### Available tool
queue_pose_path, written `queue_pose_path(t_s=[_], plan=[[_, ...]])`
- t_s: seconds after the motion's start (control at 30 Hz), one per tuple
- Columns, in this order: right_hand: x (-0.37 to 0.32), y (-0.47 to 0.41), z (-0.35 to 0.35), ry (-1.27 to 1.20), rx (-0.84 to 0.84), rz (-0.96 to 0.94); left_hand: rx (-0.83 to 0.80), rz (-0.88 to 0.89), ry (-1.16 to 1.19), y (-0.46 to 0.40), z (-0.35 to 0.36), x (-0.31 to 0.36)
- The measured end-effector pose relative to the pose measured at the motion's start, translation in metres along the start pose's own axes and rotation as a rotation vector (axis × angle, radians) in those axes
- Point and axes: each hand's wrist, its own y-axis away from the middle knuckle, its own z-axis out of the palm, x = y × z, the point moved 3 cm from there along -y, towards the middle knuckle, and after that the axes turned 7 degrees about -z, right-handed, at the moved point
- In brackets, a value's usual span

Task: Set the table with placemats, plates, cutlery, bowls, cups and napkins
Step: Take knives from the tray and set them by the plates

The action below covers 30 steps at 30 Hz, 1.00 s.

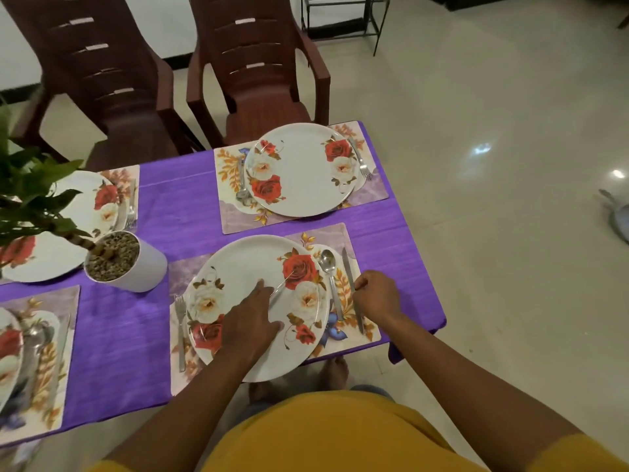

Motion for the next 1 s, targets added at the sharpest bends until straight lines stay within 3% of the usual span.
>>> queue_pose_path(t_s=[0.43,0.7,0.87,1.0], plan=[[-0.003,0.004,-0.001,0.117,0.017,-0.083,0.009,-0.029,0.013,-0.005,0.007,-0.006],[-0.008,0.025,-0.016,-0.1,0.211,-0.004,-0.033,-0.091,0.092,-0.024,-0.007,-0.008],[-0.015,0.041,-0.025,-0.273,0.234,-0.02,-0.021,-0.077,0.305,-0.03,-0.02,0.001],[-0.018,0.051,-0.029,-0.436,0.21,-0.009,-0.221,-0.006,0.565,-0.021,-0.026,0.03]])
